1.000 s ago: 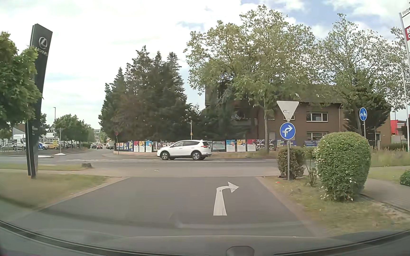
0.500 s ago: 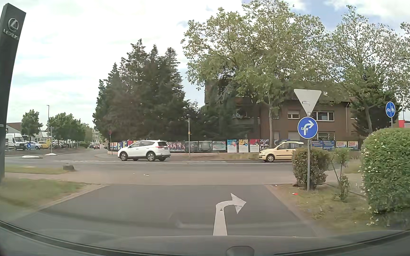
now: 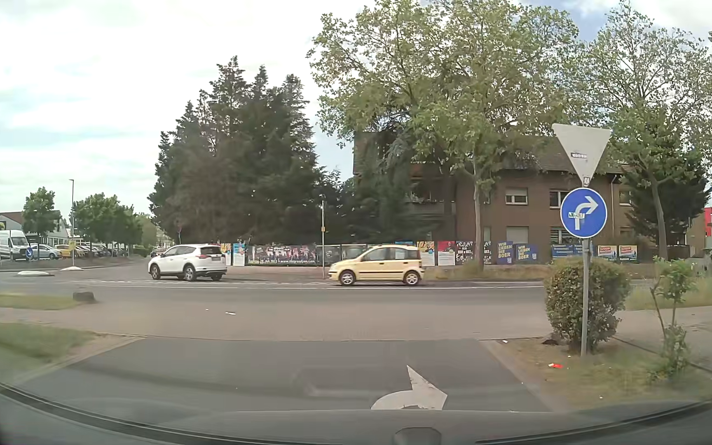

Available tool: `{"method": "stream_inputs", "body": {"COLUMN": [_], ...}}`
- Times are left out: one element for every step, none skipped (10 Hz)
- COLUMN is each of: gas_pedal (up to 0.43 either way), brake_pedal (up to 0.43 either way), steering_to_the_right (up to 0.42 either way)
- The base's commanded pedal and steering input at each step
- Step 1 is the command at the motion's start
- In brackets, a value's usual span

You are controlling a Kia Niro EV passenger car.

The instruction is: Follow the waypoints while adhering to traffic rules and regulations

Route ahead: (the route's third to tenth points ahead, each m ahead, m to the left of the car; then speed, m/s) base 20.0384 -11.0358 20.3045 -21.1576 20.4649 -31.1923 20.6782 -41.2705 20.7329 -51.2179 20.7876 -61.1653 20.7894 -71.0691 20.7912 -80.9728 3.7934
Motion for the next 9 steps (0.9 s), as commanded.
{"method": "stream_inputs", "body": {"gas_pedal": [0.0, 0.0, 0.0, 0.0, 0.0, 0.0, 0.0, 0.0, 0.0], "brake_pedal": [0.28, 0.274, 0.28, 0.28, 0.28, 0.28, 0.28, 0.28, 0.28], "steering_to_the_right": [0.003, 0.003, 0.003, 0.003, 0.003, 0.003, 0.003, 0.003, 0.003]}}
